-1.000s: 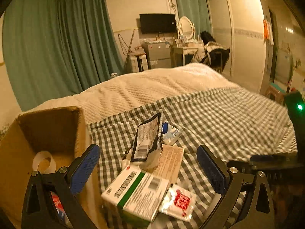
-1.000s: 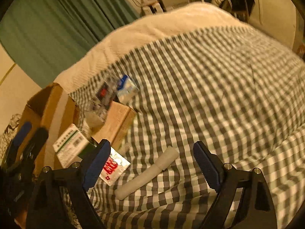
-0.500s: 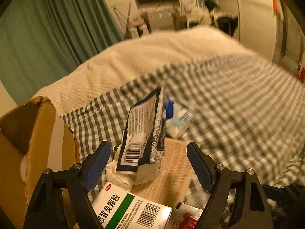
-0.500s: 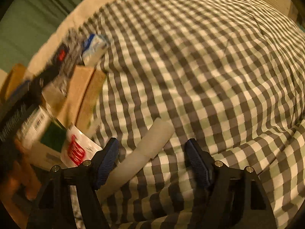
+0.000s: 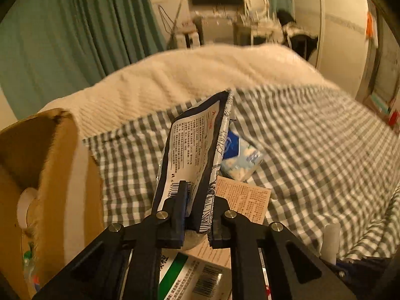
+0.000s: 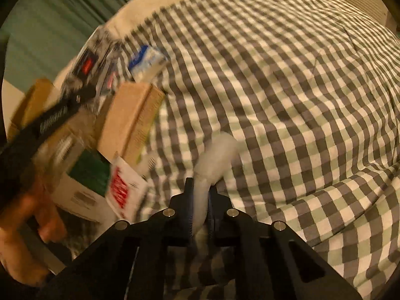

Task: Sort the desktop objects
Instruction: 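Grasp the foil packet with the left gripper while the right gripper grasps the white cylinder, then carry the foil packet and white cylinder over the box and open both grippers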

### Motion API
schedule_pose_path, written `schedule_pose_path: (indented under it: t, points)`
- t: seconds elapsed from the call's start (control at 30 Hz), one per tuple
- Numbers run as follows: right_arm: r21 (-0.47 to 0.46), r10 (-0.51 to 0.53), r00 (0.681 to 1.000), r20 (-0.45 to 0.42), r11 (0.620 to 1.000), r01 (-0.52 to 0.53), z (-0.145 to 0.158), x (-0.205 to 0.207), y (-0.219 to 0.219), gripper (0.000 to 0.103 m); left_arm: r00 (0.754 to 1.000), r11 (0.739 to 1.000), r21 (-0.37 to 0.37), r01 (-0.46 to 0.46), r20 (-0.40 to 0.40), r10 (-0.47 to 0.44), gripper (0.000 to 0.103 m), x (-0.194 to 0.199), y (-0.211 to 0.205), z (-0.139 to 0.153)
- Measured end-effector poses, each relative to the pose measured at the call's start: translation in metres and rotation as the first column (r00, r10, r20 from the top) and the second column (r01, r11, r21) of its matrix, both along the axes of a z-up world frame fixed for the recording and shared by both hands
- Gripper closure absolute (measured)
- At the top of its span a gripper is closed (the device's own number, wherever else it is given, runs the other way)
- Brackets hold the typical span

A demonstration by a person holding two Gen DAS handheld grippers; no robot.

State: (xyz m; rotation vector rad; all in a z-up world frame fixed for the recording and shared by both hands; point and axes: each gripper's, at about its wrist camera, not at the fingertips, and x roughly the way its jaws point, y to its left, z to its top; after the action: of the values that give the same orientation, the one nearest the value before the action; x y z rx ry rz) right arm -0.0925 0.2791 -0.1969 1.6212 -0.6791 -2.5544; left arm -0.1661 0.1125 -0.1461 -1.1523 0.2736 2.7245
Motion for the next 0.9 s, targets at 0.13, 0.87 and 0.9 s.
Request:
schedule_pose_path:
  t: [0.13,0.87,0.9]
  points:
    - [-0.017,-0.038,0.995,-0.087,0.999,0.037,0.018,0.007,0.005,0.094,0.999,0.996,0.078,0.034,-0.04,-0.031,0.091,0.025,-0.01,0.02]
    - [0.054,-0.199,0.796,-0.571,0.959,0.278,0.146,0.055,0.007,0.094,0.939,0.988,0.127,0.092,-0.34,-0.044,0.091,0.142,-0.07,0.125]
    - [0.054,-0.192,0.786,-0.587,0.96,0.274,0.152,0.059,0.004,0.094,0.935,0.988,0.122,0.091,-0.353,-0.042,0.091,0.145,-0.075,0.129]
